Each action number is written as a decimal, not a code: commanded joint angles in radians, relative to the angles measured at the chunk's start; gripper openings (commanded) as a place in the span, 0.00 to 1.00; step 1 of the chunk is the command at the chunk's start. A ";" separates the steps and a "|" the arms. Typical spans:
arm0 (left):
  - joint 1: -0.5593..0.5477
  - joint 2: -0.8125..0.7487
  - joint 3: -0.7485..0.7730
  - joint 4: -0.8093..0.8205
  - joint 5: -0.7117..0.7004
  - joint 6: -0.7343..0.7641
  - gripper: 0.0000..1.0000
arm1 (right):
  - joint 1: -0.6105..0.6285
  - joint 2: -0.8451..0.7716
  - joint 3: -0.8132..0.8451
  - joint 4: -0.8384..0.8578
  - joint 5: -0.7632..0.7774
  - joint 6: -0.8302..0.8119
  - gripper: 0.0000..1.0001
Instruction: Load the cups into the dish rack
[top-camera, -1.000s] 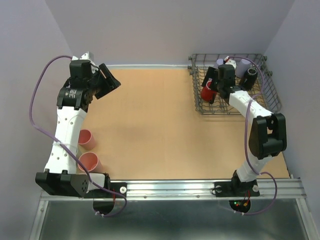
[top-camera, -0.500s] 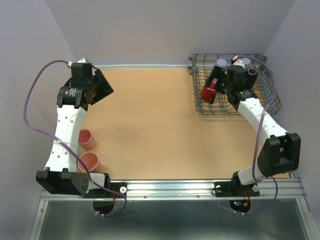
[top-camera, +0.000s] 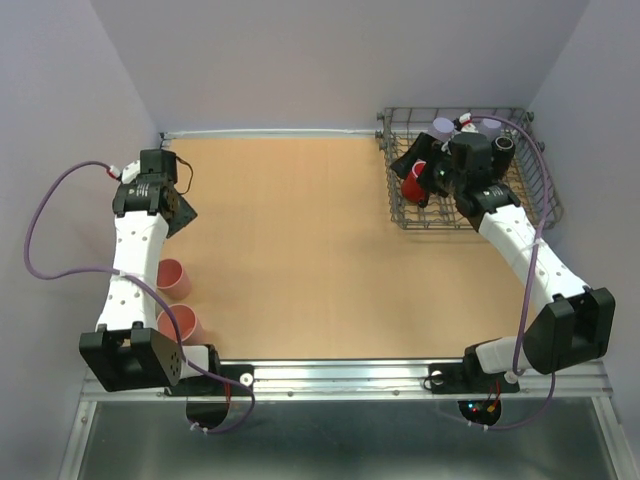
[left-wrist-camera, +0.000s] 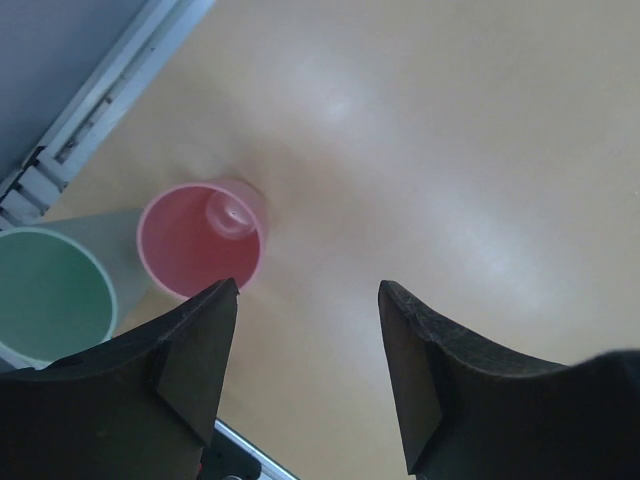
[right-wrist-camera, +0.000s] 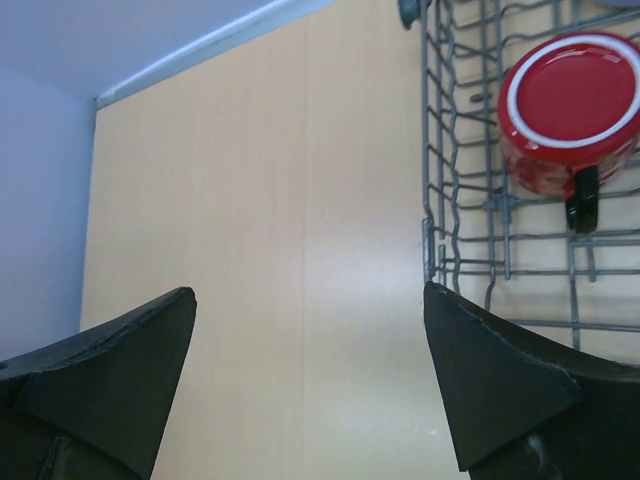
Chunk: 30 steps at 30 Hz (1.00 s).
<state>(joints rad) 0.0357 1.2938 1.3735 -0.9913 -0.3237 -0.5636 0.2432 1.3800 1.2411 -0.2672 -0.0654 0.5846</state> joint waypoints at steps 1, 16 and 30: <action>0.029 -0.044 -0.033 -0.044 -0.124 -0.036 0.70 | 0.011 -0.035 0.032 -0.038 -0.072 0.024 1.00; 0.206 -0.088 -0.246 0.138 -0.005 0.046 0.70 | 0.077 0.033 0.075 -0.162 -0.117 0.001 1.00; 0.247 -0.056 -0.364 0.282 0.144 0.085 0.64 | 0.087 0.083 0.156 -0.244 -0.073 -0.042 1.00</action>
<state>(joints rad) 0.2771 1.2442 1.0348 -0.7567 -0.2203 -0.4942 0.3225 1.4616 1.3350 -0.4919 -0.1596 0.5686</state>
